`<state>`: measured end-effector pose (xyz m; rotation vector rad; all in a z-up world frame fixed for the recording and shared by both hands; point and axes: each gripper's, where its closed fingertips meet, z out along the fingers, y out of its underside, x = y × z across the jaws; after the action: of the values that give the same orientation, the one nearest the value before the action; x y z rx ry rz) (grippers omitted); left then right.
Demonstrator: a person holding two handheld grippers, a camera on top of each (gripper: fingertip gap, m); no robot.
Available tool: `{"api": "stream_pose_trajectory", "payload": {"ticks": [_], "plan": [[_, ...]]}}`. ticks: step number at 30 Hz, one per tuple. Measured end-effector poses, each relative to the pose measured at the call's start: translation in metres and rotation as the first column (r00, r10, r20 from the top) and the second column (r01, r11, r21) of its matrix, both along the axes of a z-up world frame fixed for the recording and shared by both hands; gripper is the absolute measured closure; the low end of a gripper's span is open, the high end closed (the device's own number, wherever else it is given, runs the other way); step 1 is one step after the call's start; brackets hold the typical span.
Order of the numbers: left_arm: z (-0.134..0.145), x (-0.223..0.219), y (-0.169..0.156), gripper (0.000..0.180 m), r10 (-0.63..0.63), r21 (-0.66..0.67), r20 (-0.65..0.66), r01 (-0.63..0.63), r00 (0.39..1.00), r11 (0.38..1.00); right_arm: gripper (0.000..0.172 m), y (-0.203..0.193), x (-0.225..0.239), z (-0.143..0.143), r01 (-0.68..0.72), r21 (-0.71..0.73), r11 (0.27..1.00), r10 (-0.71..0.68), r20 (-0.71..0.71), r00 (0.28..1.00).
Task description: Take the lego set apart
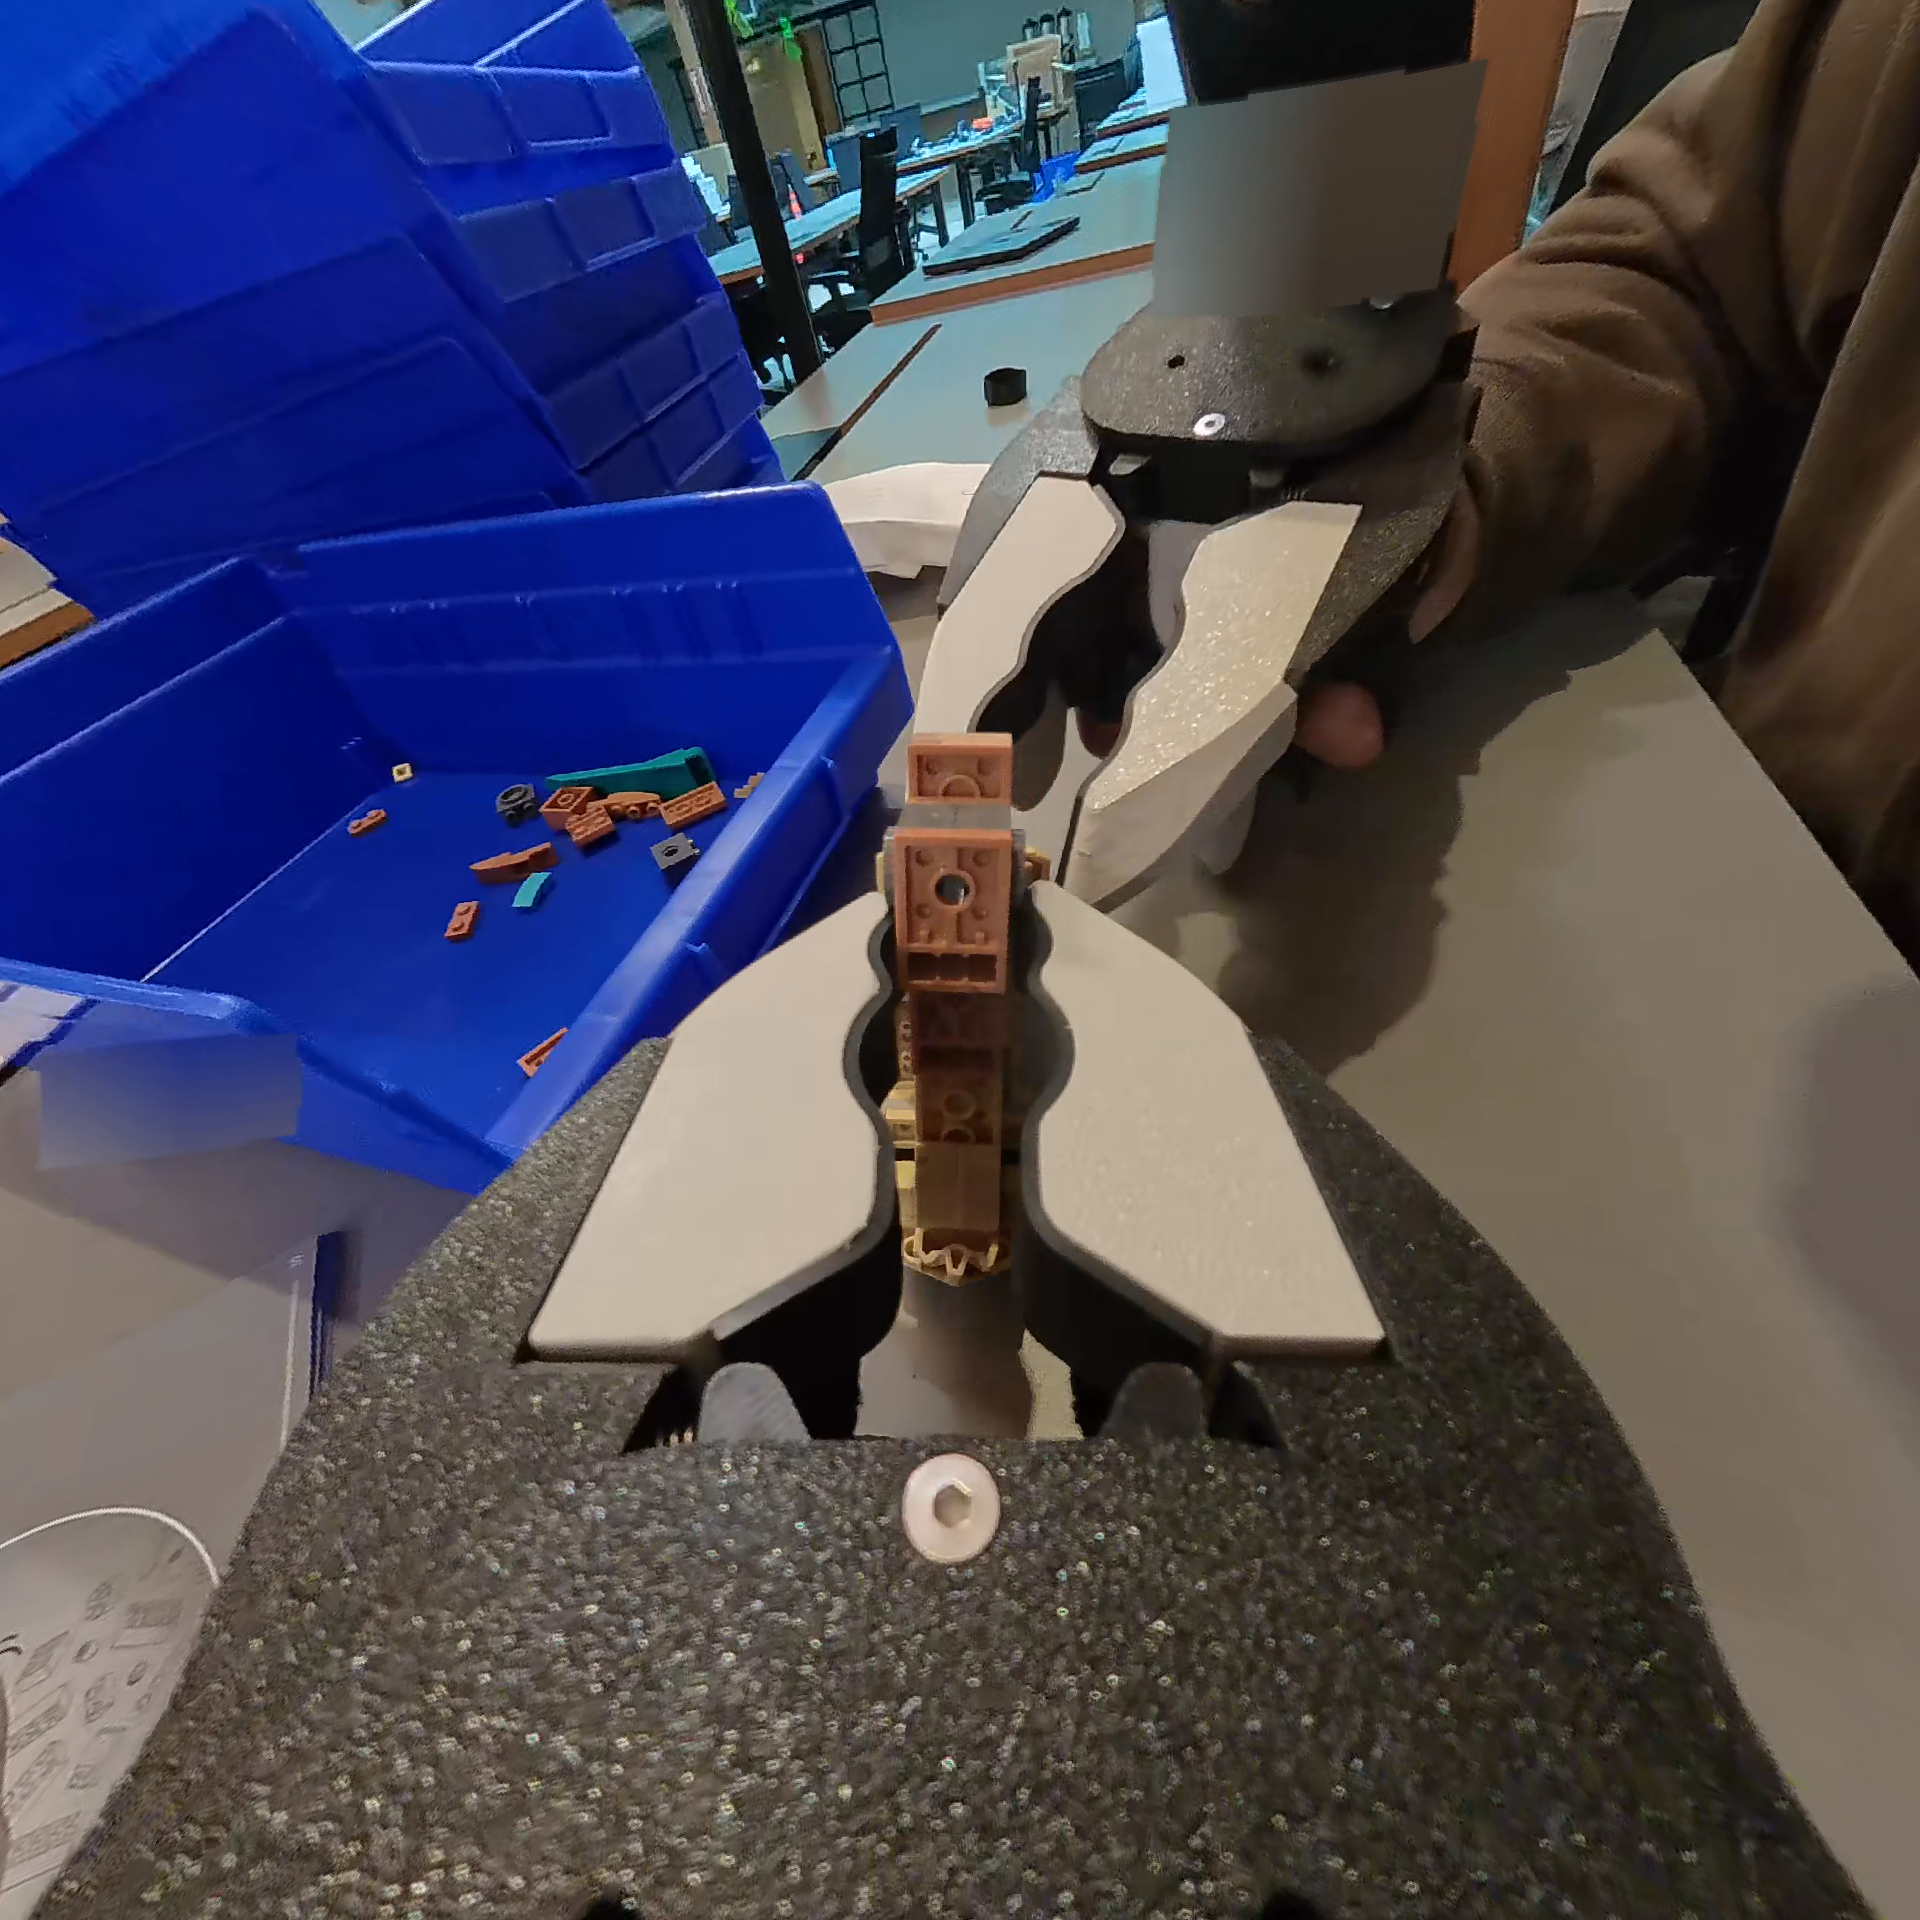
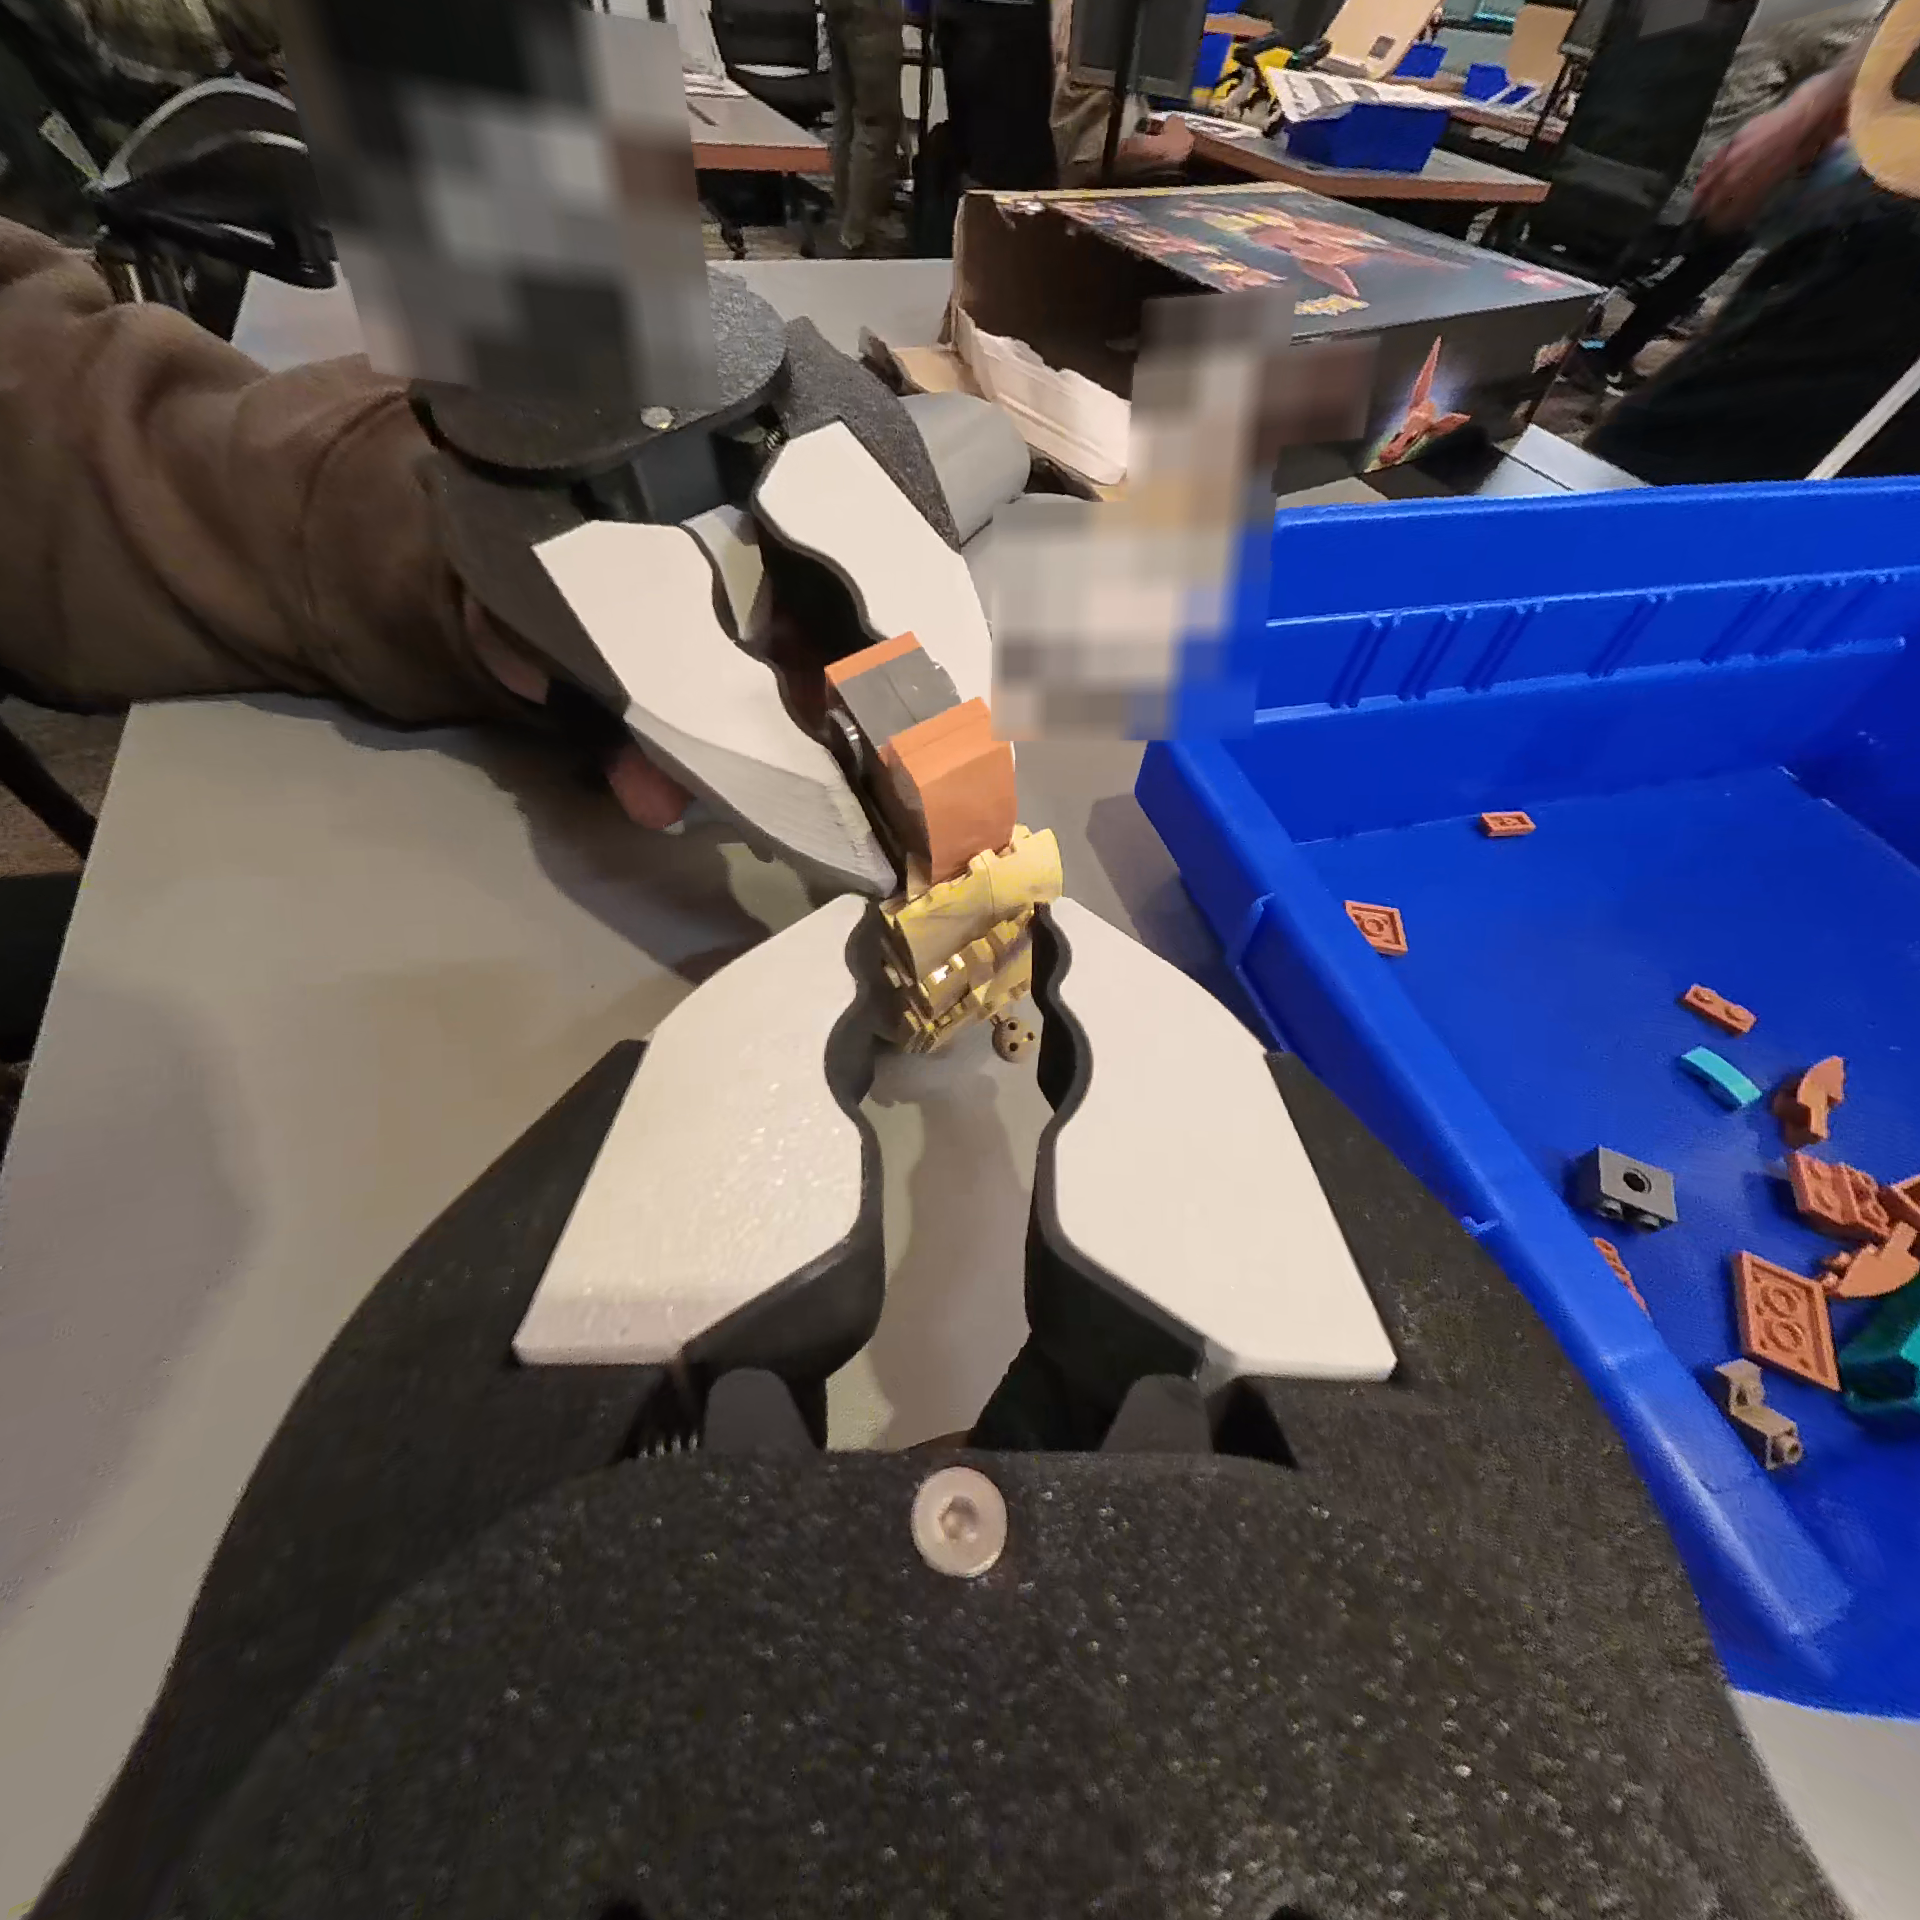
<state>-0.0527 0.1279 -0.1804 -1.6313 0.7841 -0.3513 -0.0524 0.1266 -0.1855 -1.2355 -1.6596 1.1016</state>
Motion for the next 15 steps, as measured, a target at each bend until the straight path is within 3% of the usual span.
{"api": "stream_pose_trajectory", "payload": {"ticks": [15], "plan": [[0.0001,0.0004,-0.0004,0.161,0.003,0.010,-0.004,-0.003,1.000,1.000,0.153,-0.0016,0.0019,0.0038,-0.050,-0.062,0.997,0.048,-0.029,0.998]]}}
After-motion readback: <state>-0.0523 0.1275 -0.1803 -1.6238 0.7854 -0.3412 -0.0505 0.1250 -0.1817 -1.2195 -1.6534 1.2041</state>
